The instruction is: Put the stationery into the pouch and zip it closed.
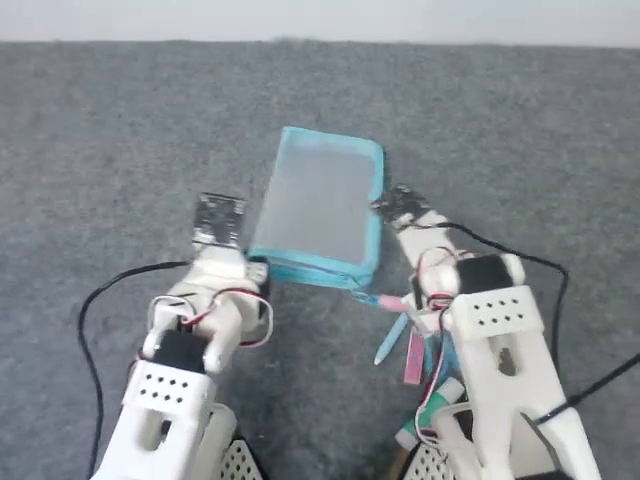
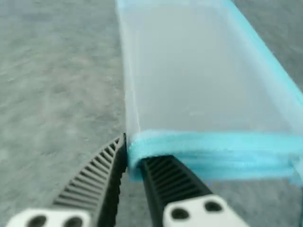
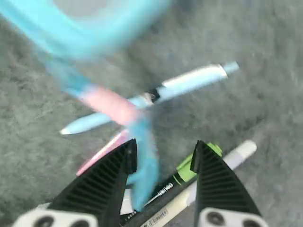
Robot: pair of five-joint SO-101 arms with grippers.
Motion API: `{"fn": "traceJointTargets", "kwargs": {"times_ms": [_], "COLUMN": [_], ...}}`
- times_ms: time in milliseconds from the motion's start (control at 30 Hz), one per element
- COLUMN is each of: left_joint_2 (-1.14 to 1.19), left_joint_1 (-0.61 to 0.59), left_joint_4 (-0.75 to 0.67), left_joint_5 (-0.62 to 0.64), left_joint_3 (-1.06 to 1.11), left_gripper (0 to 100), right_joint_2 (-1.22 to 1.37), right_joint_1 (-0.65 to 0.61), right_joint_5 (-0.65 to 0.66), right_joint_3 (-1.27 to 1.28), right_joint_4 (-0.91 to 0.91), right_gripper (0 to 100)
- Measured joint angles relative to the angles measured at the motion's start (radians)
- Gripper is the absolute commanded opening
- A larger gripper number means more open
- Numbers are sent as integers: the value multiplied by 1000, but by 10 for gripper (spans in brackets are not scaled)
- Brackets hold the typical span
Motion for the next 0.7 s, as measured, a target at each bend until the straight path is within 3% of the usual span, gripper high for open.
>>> {"fn": "traceJointTargets", "kwargs": {"times_ms": [267,467,700], "left_joint_2": [2,2,2], "left_joint_1": [-267,-282,-284], "left_joint_4": [-5,-5,-5], "left_joint_5": [32,32,34], "left_joint_3": [0,0,0], "left_gripper": [12,12,12], "right_joint_2": [-5,-5,-5], "right_joint_1": [107,244,434], "right_joint_5": [0,5,115], "right_joint_3": [110,115,155], "right_joint_4": [-75,-71,-5], "right_gripper": [166,166,169]}}
